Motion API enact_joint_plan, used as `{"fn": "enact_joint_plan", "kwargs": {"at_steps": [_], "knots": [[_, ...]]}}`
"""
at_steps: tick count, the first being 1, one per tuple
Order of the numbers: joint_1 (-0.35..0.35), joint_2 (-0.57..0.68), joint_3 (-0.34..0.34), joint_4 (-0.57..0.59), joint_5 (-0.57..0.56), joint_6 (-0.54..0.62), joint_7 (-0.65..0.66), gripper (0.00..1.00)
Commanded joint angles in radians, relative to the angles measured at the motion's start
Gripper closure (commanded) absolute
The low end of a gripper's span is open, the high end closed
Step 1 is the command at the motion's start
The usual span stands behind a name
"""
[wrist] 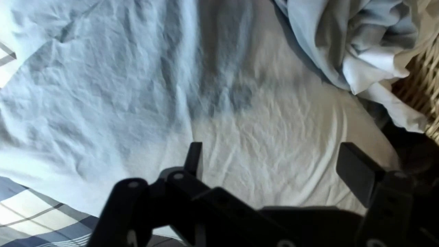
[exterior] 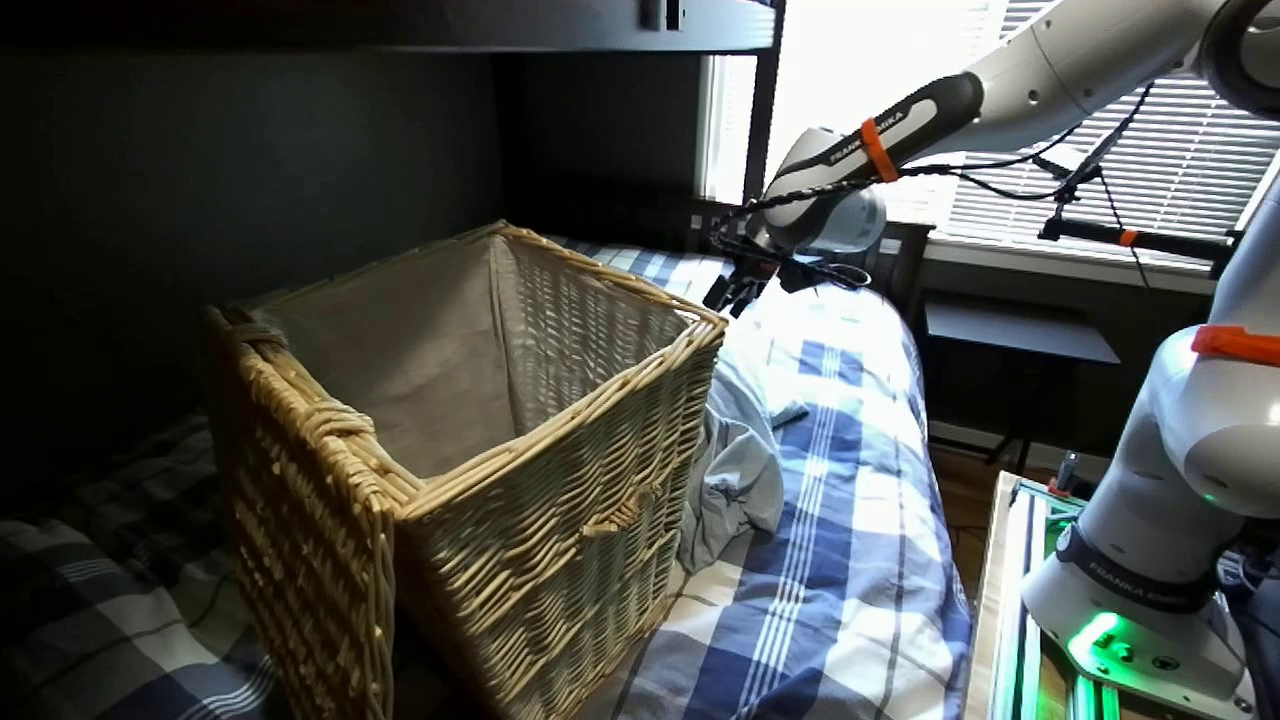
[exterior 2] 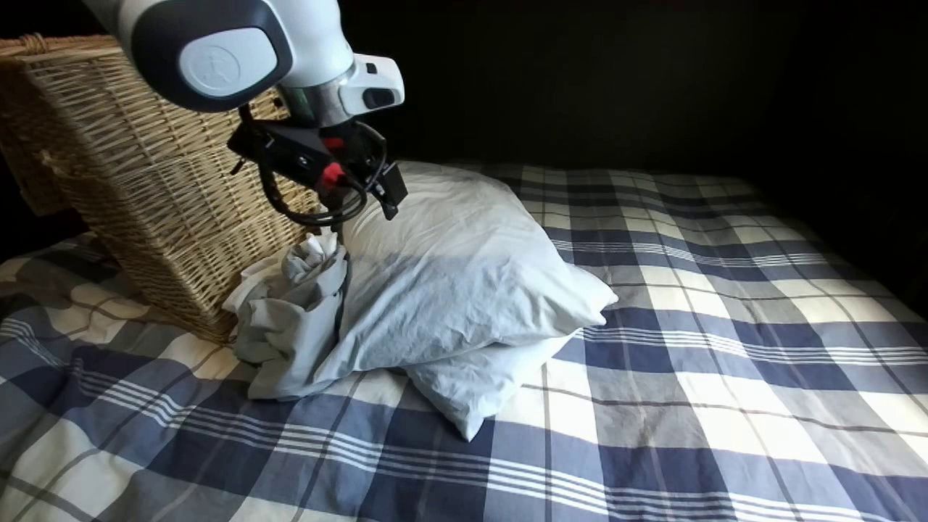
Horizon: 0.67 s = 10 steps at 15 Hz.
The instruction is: Pick up a pillow and move it to the right
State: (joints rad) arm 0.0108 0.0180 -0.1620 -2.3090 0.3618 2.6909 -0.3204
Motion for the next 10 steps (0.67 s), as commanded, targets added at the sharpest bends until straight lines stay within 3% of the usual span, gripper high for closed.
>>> {"fn": "enact_joint_plan", "kwargs": {"at_steps": [1,10], "knots": [[-0.047,0.036,0.046,0.036,0.014,-0.003,-0.004,0.0],[-0.081,0.164,0.078,0.156,0.055,0.03,-0.017,0.0]]}}
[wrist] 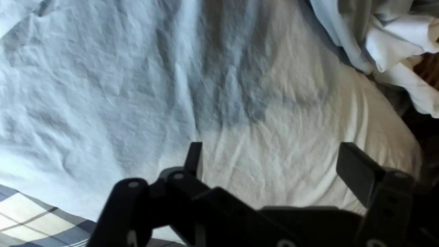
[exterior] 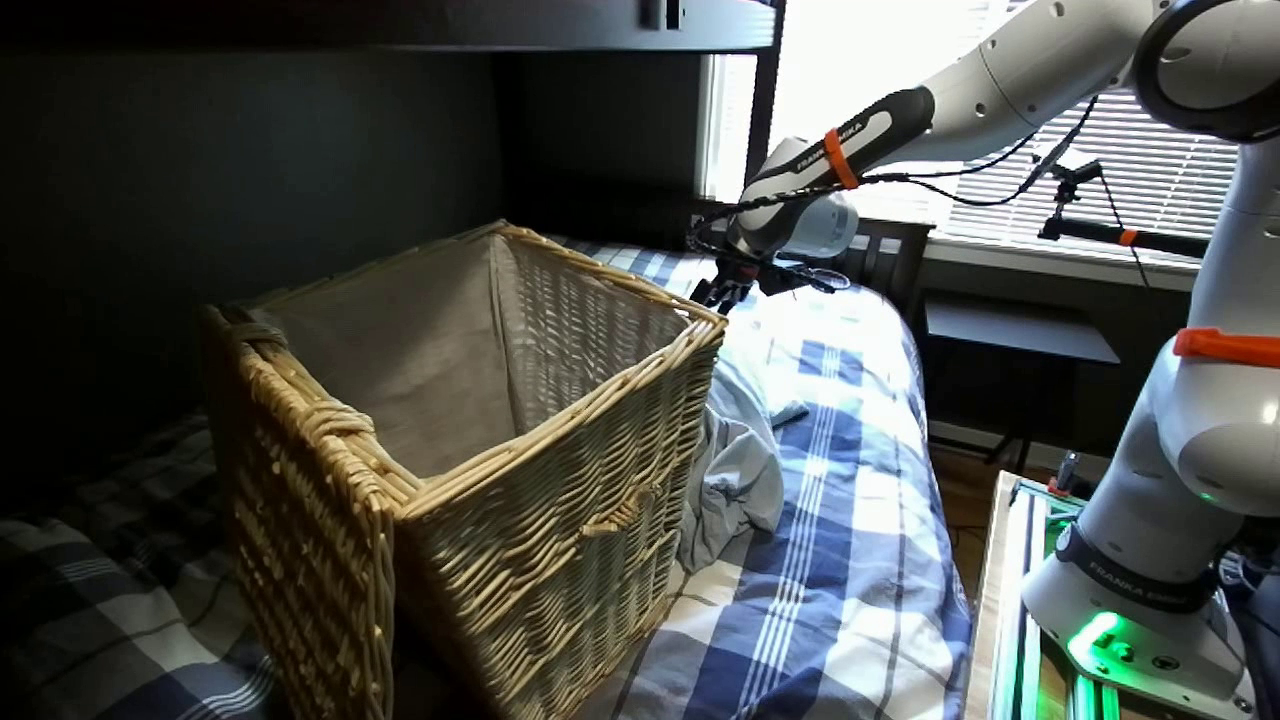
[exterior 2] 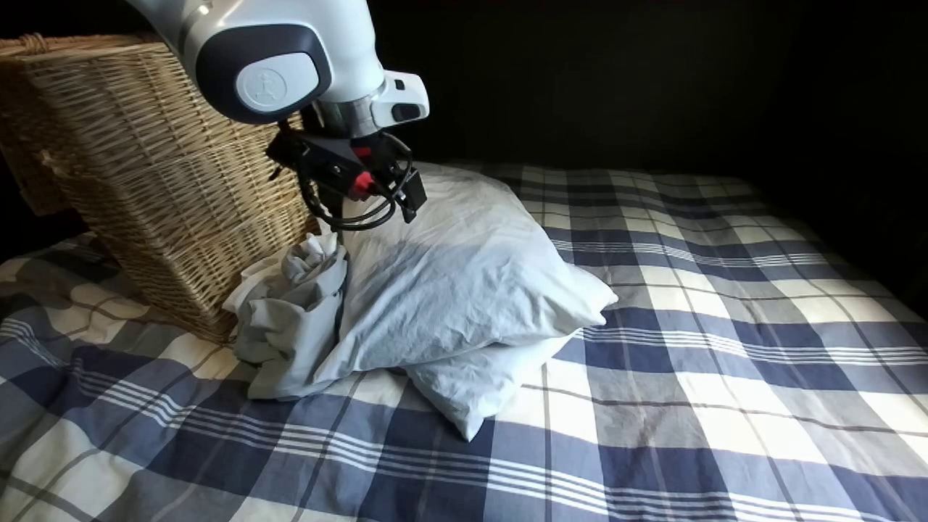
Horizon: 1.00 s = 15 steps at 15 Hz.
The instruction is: Pick up a pillow and move it to the right
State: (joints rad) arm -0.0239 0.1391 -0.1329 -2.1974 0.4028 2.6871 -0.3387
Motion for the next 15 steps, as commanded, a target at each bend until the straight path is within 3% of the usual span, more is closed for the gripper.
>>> {"fn": "enact_joint_plan", "kwargs": {"at_steps": [1,4,10,11,12,14,15], "knots": [[-0.052,0.069,0.056,0.073,0.008,0.033,0.019,0.0],[-0.073,0.15,0.085,0.163,-0.009,0.066,0.04,0.0],[-0.084,0.323,0.07,0.326,-0.19,0.049,0.15,0.0],[-0.095,0.35,0.078,0.352,-0.198,0.052,0.15,0.04],[-0.109,0.38,0.088,0.379,-0.198,0.057,0.143,0.26],[-0.119,0.429,0.084,0.424,-0.215,0.047,0.154,0.29],[-0.125,0.449,0.084,0.444,-0.22,0.029,0.16,0.36]]}}
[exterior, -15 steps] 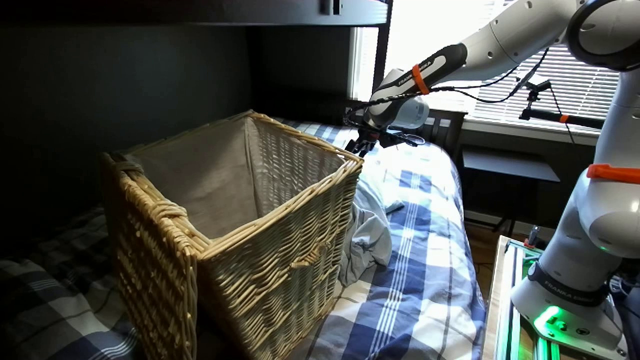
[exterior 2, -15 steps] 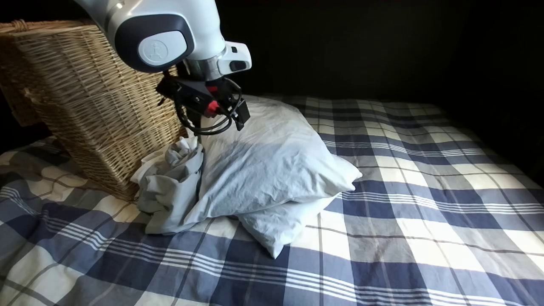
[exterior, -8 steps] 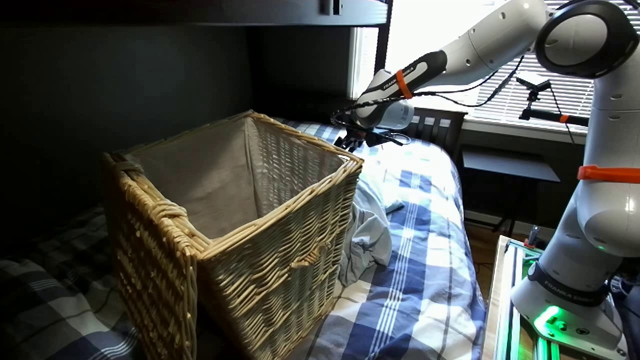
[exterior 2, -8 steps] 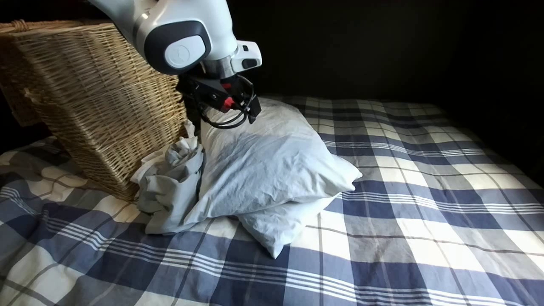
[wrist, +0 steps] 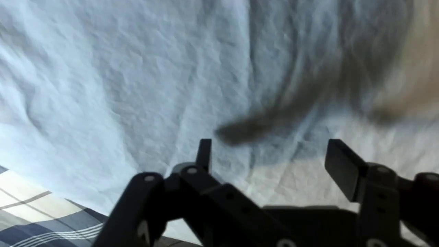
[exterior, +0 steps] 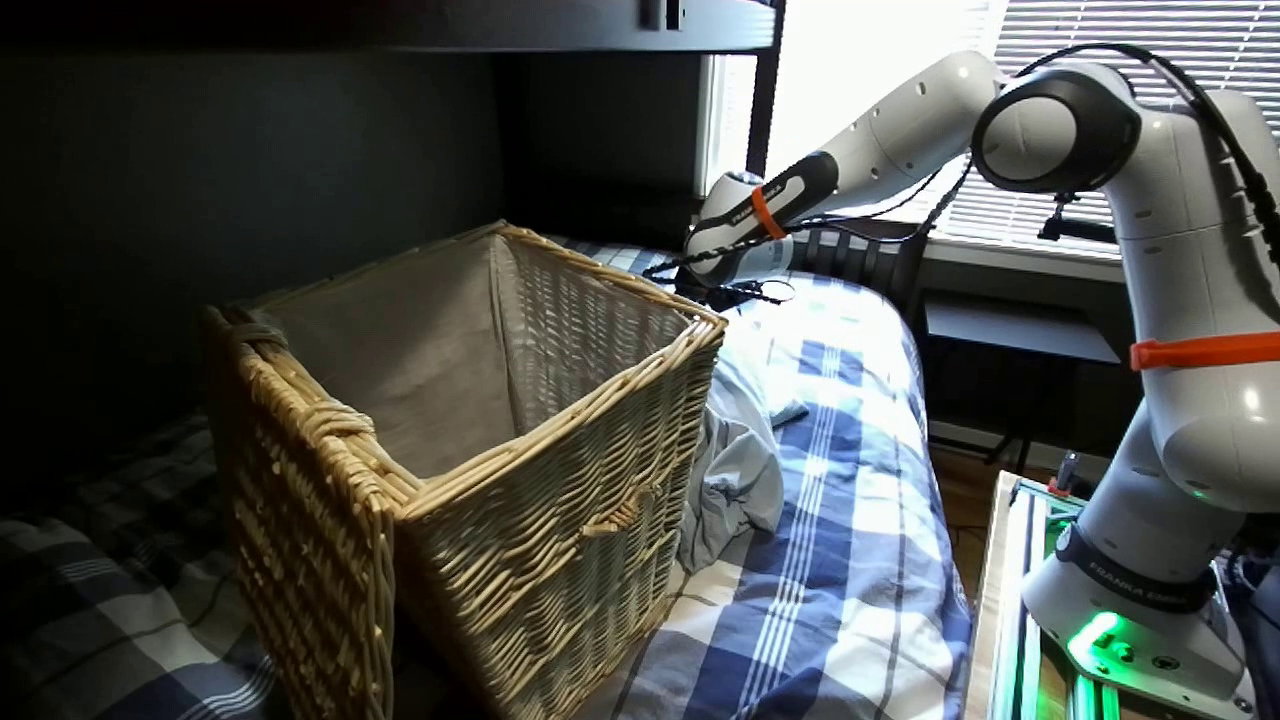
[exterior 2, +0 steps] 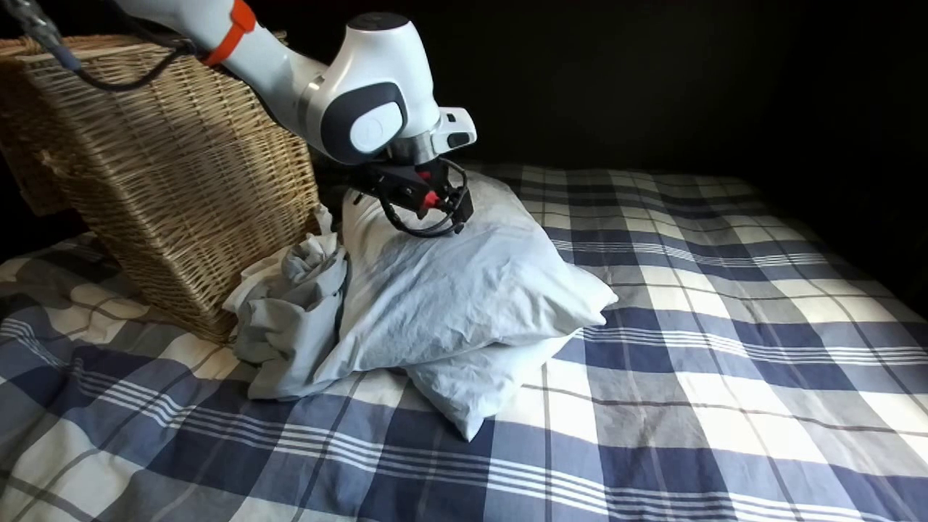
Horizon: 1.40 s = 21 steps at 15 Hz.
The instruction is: Pick up a pillow and move it to the right
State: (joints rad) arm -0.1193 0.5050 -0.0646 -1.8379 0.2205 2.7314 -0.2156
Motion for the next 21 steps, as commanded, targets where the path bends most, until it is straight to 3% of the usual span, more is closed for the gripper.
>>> {"fn": "enact_joint_plan", "kwargs": {"at_steps": [1,6,9,16,21], "knots": [[-0.033,0.104,0.013,0.1,-0.046,-0.017,0.043,0.46],[-0.033,0.155,-0.001,0.14,-0.087,-0.036,0.082,0.84],[-0.025,0.156,-0.011,0.145,-0.104,-0.046,0.115,1.0],[-0.023,0.105,0.01,0.152,-0.097,-0.052,0.164,1.0],[-0.025,0.083,0.02,0.243,-0.087,-0.017,0.187,1.0]]}}
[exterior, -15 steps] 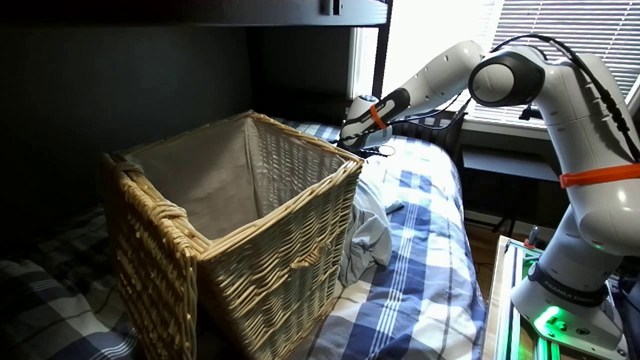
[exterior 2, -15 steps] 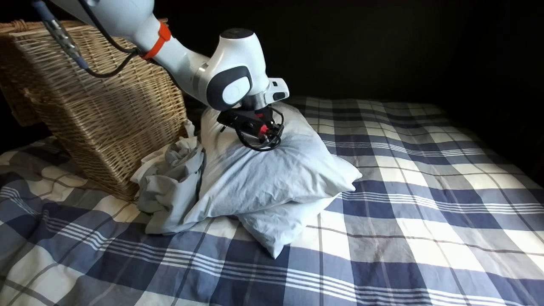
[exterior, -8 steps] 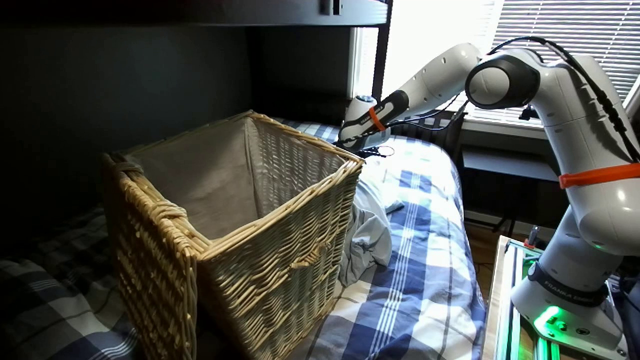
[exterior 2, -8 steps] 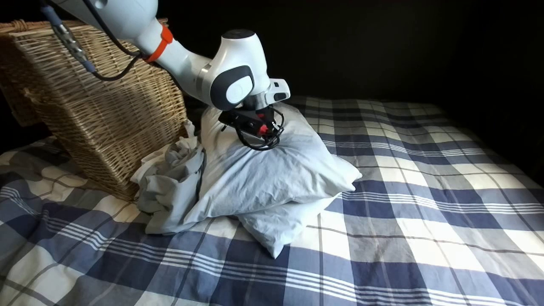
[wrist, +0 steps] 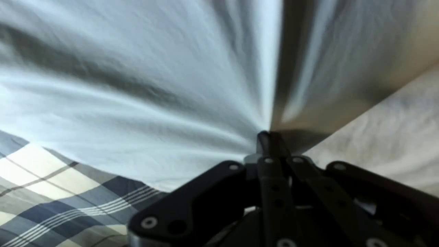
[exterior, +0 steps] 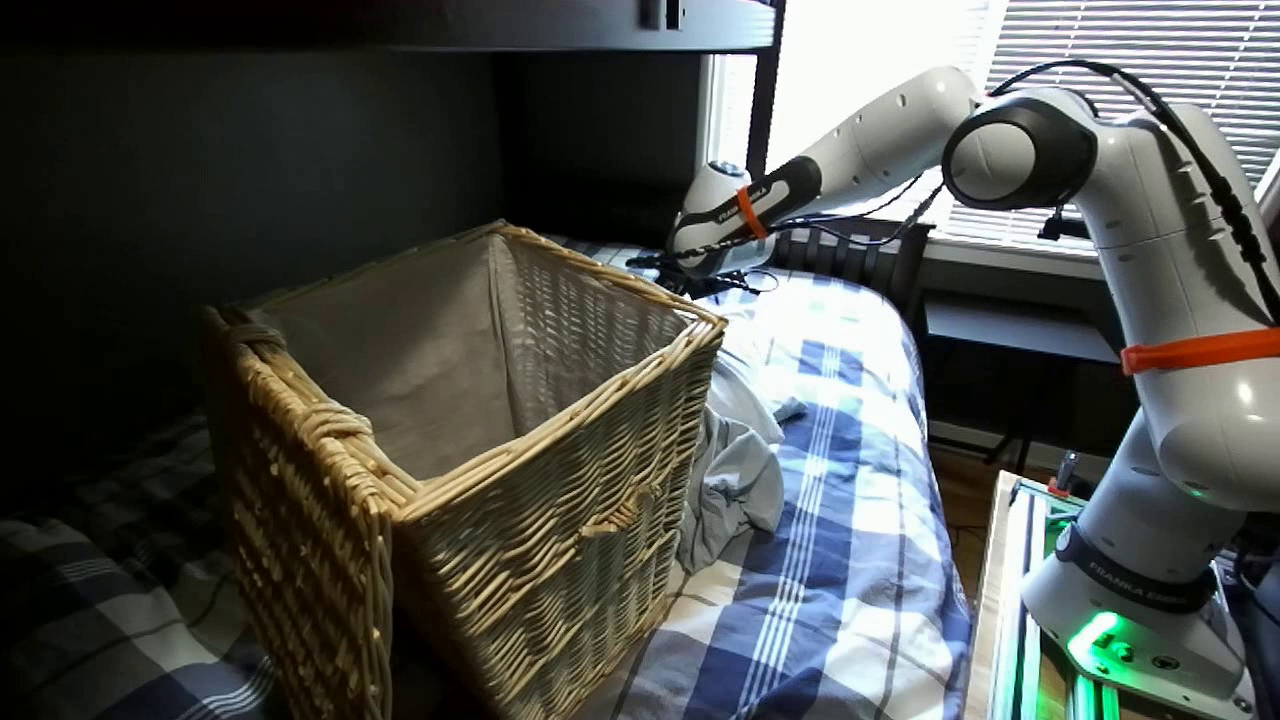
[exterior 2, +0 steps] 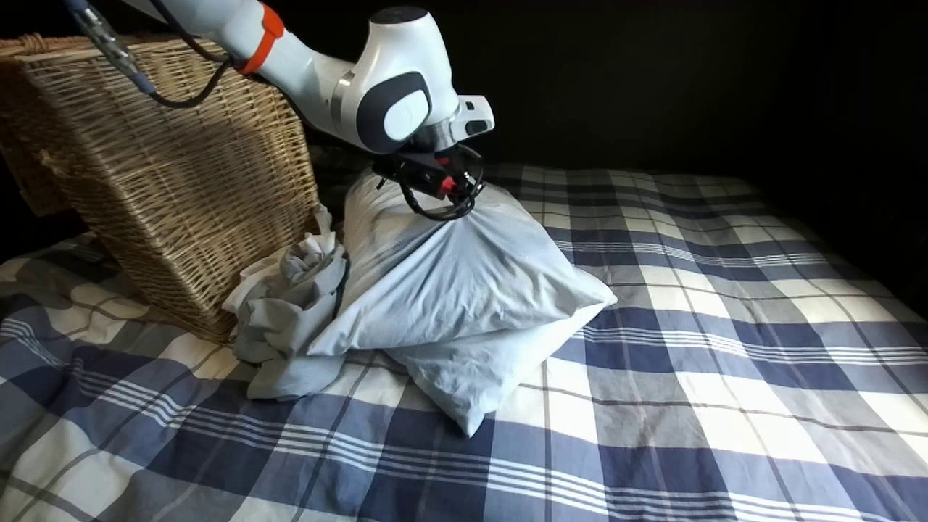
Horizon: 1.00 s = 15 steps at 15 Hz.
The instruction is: Pick up a pillow and move it to the right
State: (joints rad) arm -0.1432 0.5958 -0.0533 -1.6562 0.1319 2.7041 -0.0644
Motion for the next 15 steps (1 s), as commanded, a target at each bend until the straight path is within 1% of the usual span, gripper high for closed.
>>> {"fn": "enact_joint_plan", "kwargs": {"at_steps": [1,6,10,12,13,14,15], "knots": [[-0.001,-0.007,0.005,0.085,0.001,0.023,0.043,1.0],[-0.025,0.015,-0.015,0.267,0.028,0.071,0.132,1.0],[-0.06,0.087,-0.053,0.485,0.026,0.102,0.204,1.0],[-0.079,0.139,-0.09,0.59,0.022,0.121,0.263,1.0],[-0.073,0.151,-0.124,0.606,0.007,0.09,0.311,1.0],[-0.078,0.158,-0.133,0.61,-0.001,0.044,0.319,1.0],[-0.068,0.154,-0.156,0.583,-0.019,-0.018,0.318,0.74]]}}
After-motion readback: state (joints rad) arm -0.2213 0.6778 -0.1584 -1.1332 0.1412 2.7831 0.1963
